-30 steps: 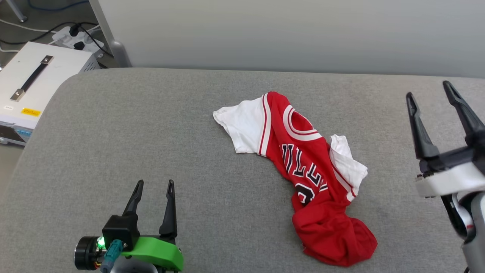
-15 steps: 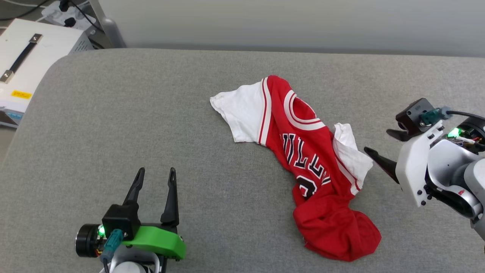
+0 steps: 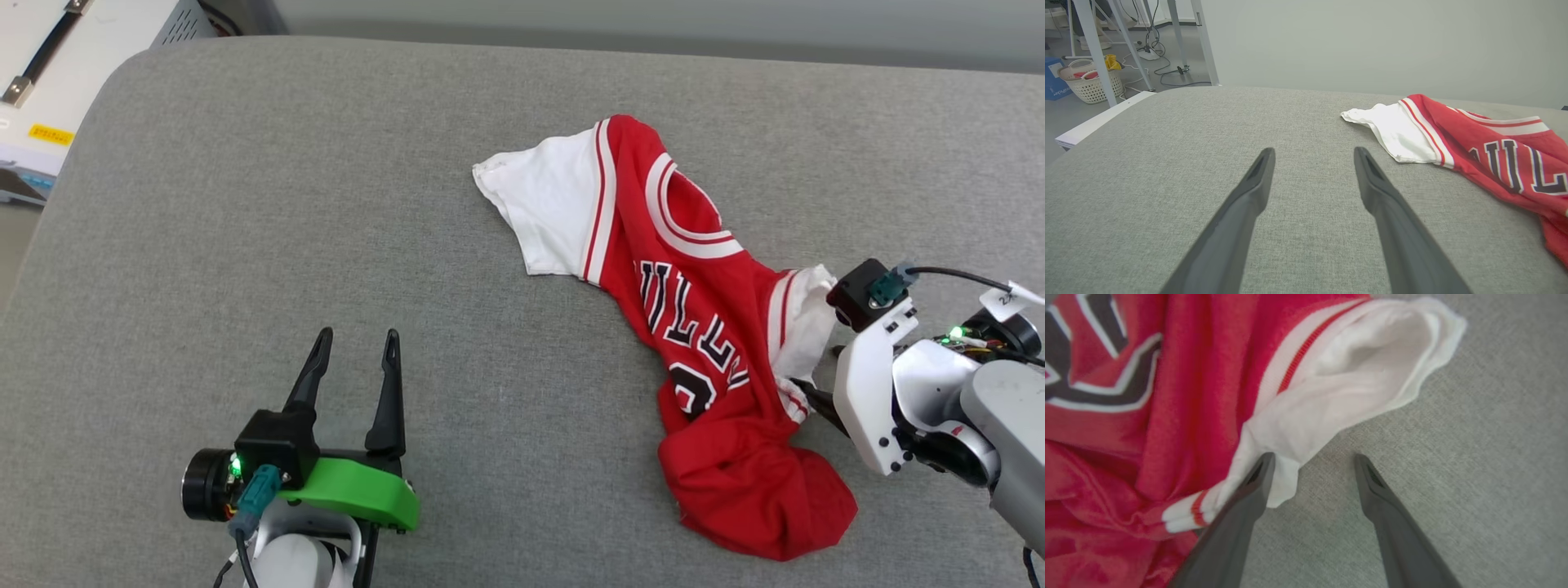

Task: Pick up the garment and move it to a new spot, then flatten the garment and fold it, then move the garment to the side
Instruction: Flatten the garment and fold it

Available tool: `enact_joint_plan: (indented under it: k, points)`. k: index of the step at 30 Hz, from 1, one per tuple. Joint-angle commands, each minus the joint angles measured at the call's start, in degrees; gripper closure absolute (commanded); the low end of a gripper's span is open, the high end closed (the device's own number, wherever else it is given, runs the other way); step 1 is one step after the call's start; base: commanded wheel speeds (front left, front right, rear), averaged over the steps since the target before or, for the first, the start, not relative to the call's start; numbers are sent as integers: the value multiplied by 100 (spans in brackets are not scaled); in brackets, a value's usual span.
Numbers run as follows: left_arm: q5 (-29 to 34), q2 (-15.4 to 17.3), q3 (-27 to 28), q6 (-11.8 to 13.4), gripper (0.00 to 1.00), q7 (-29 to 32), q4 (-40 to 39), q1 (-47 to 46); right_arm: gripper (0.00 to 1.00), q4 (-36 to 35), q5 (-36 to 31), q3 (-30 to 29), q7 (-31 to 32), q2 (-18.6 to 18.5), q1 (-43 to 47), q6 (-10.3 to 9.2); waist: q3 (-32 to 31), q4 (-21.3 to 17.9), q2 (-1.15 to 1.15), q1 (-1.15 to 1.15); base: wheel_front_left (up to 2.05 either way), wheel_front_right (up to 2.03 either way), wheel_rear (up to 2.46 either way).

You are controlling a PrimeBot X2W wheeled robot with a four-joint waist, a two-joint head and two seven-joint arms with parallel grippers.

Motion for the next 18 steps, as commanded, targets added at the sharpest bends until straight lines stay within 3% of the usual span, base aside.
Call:
enact_joint_plan:
  k: [1,6,7,8,9,18]
  points:
    - [-15,-23,-7,44,0,-34,7,-95,0,115,43,89,-108,27,16,-4,52,53,0,-1,0,0,0]
    - [-28,-23,12,93,0,-34,43,-59,0,408,126,210,-725,116,123,-4,-32,-29,0,-1,0,0,0]
    - [-31,-23,10,96,0,-34,53,-46,8,419,146,200,-848,122,144,-4,-64,-51,0,-1,0,0,0]
    - [-35,-23,0,100,0,-34,66,-30,78,408,139,181,-1043,110,168,-4,-109,-73,0,-1,0,0,0]
    - [-36,-23,-2,107,0,-34,76,-14,100,396,164,146,-1198,107,205,-4,-154,-98,0,-1,0,0,0]
    - [-56,-23,48,163,0,-34,44,187,100,297,626,-877,-2301,32,865,-4,-484,-332,0,-1,0,0,0]
